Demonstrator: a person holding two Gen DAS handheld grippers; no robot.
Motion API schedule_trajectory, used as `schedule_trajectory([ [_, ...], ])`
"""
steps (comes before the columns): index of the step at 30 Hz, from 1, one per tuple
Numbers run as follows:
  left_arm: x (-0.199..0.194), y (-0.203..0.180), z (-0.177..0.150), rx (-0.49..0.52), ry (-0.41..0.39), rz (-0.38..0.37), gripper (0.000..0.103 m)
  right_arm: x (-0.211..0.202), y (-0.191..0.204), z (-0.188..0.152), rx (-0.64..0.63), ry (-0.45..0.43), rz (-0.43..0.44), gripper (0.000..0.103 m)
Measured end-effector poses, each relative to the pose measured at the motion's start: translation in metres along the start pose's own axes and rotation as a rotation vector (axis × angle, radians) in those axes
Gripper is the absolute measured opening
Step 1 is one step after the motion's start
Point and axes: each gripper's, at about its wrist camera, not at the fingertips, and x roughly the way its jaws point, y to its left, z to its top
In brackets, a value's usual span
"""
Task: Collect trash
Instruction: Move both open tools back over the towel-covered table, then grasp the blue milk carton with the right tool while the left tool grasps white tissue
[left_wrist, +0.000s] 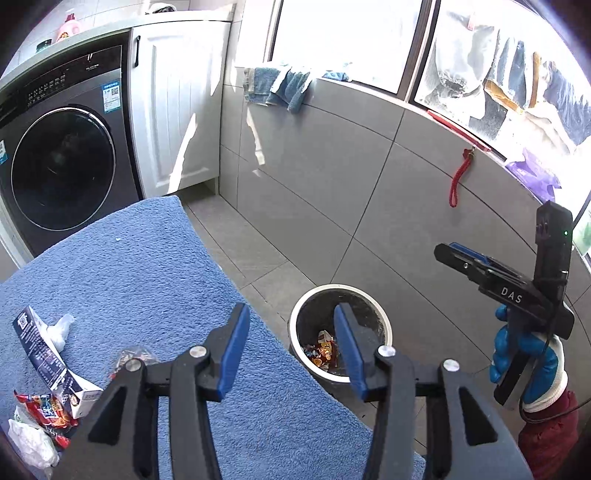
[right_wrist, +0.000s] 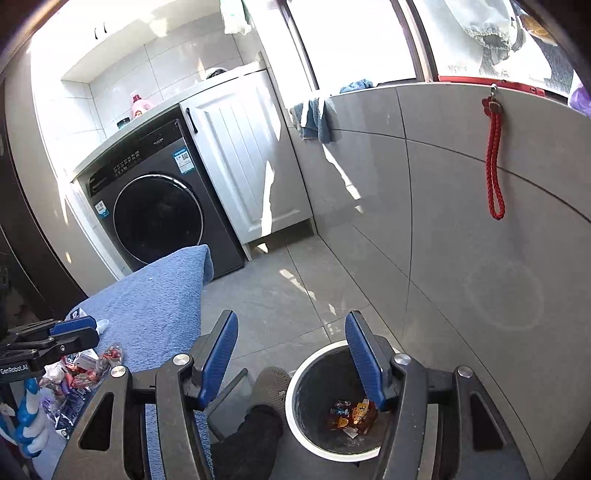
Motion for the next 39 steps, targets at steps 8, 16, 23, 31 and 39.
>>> schedule_trajectory([
  [8,-0.096,0.081,-0.036,-0.106,-0.133,0.11,0.053,-0.025,0.095,0.014,-0.151,-0.055,0.094,0.058],
  [16,-0.173,0.162,-0.099,-0.214,-0.2,0.225,0.054,-0.034,0.172,0.014,-0.244,-0.063,0.181,0.058],
  [23,-0.177,0.223,-0.146,-0.332,-0.135,0.221,0.054,-0.007,0.227,0.003,-0.305,0.013,0.246,0.058],
  [31,-0.141,0.238,-0.146,-0.317,-0.097,0.144,0.06,0.045,0.276,-0.013,-0.352,0.145,0.291,0.059],
  [39,-0.104,0.243,-0.133,-0.272,-0.044,0.101,0.06,0.1,0.311,-0.031,-0.4,0.258,0.304,0.06],
])
